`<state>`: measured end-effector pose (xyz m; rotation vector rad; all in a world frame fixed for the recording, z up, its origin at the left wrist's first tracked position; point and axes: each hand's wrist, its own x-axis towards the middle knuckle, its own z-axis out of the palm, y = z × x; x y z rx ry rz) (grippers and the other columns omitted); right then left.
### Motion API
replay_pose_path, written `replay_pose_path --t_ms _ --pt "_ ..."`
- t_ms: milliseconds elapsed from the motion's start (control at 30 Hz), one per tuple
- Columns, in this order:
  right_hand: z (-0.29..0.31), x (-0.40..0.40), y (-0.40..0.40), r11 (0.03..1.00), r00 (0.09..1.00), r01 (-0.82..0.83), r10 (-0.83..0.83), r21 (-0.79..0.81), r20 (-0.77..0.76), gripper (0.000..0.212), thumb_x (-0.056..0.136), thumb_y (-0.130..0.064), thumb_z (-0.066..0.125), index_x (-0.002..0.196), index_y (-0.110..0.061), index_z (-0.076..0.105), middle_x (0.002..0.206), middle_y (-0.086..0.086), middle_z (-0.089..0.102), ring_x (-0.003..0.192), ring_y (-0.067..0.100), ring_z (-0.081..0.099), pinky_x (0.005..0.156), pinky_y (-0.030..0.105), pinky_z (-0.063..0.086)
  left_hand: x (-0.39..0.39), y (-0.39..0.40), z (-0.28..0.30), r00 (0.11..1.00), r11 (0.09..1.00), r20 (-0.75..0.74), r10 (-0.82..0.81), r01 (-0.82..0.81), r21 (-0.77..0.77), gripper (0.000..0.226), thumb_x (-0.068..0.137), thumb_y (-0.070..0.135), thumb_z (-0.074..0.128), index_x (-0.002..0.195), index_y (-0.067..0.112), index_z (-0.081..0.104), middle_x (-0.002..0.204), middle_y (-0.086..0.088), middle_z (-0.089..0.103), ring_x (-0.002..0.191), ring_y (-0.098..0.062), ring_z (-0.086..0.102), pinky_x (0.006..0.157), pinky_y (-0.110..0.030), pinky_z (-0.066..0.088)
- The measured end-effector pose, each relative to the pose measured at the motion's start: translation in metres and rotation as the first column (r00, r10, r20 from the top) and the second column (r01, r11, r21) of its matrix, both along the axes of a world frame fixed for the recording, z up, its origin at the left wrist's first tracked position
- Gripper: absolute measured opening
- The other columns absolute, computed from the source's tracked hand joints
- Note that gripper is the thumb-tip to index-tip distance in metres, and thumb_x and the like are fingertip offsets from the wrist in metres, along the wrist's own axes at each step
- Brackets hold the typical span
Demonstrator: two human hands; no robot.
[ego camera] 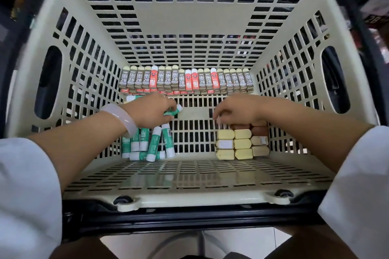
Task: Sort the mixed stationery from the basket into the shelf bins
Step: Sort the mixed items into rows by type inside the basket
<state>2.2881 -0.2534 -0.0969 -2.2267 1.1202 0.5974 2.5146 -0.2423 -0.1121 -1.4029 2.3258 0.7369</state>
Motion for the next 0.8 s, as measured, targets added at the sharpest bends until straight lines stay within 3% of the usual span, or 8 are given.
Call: replay_pose_path --t_ms 100,133,233,333,467,600,667,800 --pt "0.008 -0.014 -0.013 0.951 0.967 0.254 -0.256 -0.176 0.011 0.031 0.095 -0.010 0.039 0.118 -0.014 0.060 0.121 0.006 0.061 0.078 0.004 0.053 0.084 0.025 0.041 -0.001 0.000 -0.001 1.000 1.000 0.003 -0.014 0.014 0.010 0.035 0.095 0.026 0.048 0.127 0.013 0.050 0.120 -0.009 0.058 0.104 -0.023 0.054 0.079 -0.026 0.039" --pt "0.010 -0.021 -0.016 0.937 0.952 0.291 -0.304 -0.195 -0.044 0.034 0.094 -0.006 0.038 0.118 -0.014 0.060 0.124 0.008 0.058 0.083 0.007 0.055 0.085 0.027 0.042 -0.001 0.000 0.000 1.000 1.000 0.001 -0.015 0.015 0.009 0.035 0.095 0.026 0.048 0.127 0.013 0.050 0.120 -0.009 0.058 0.104 -0.023 0.054 0.080 -0.027 0.040" --pt "0.012 -0.034 -0.018 0.974 0.925 0.206 -0.225 -0.093 -0.305 0.039 0.092 -0.004 0.042 0.126 -0.016 0.055 0.138 0.008 0.048 0.123 0.024 0.047 0.102 0.035 0.037 -0.002 -0.001 0.001 1.000 1.000 0.005 -0.020 0.020 0.000 0.034 0.095 0.028 0.046 0.126 0.014 0.050 0.119 -0.009 0.059 0.105 -0.024 0.054 0.084 -0.031 0.043" --pt "0.011 -0.036 -0.012 0.990 0.909 0.134 -0.136 -0.033 -0.395 0.043 0.090 -0.004 0.047 0.130 -0.019 0.051 0.141 0.005 0.043 0.128 0.024 0.041 0.102 0.035 0.036 -0.002 -0.001 0.002 0.999 0.999 0.016 -0.035 0.035 0.003 0.035 0.095 0.029 0.045 0.126 0.014 0.050 0.118 -0.008 0.059 0.104 -0.024 0.054 0.084 -0.031 0.044" --pt "0.009 -0.036 -0.013 0.972 0.934 0.119 -0.179 -0.203 -0.308 0.026 0.091 -0.007 0.049 0.110 -0.020 0.061 0.120 0.006 0.058 0.106 0.022 0.056 0.089 0.033 0.048 -0.002 -0.002 0.003 0.999 0.999 0.021 -0.047 0.047 0.010 0.035 0.096 0.029 0.045 0.127 0.014 0.049 0.116 -0.008 0.059 0.101 -0.023 0.054 0.081 -0.030 0.042" --pt "0.011 -0.017 -0.013 0.924 0.967 0.254 -0.250 -0.286 0.049 0.026 0.093 -0.028 0.048 0.116 -0.017 0.053 0.094 0.004 0.061 0.072 0.013 0.057 0.064 0.026 0.047 -0.003 -0.003 0.003 0.999 0.999 0.014 -0.052 0.052 0.000 0.035 0.096 0.029 0.044 0.127 0.014 0.049 0.117 -0.008 0.059 0.097 -0.021 0.052 0.077 -0.028 0.040" --pt "0.009 -0.007 -0.003 0.952 0.971 0.229 -0.208 -0.204 0.118 0.031 0.088 -0.032 0.056 0.114 -0.016 0.053 0.096 0.002 0.062 0.083 0.016 0.061 0.072 0.028 0.049 -0.002 -0.003 0.003 0.998 0.998 0.022 -0.055 0.055 0.005 0.035 0.096 0.029 0.044 0.127 0.014 0.049 0.116 -0.008 0.059 0.095 -0.020 0.051 0.077 -0.028 0.041" --pt "-0.003 -0.004 0.011 1.000 0.998 0.001 -0.003 -0.026 -0.057 0.030 0.087 -0.029 0.061 0.113 -0.014 0.059 0.109 0.001 0.065 0.101 0.016 0.060 0.089 0.031 0.048 -0.002 -0.003 0.002 0.996 0.998 0.051 -0.068 0.067 0.022 0.036 0.096 0.031 0.044 0.128 0.015 0.048 0.117 -0.008 0.057 0.095 -0.020 0.050 0.080 -0.030 0.043"
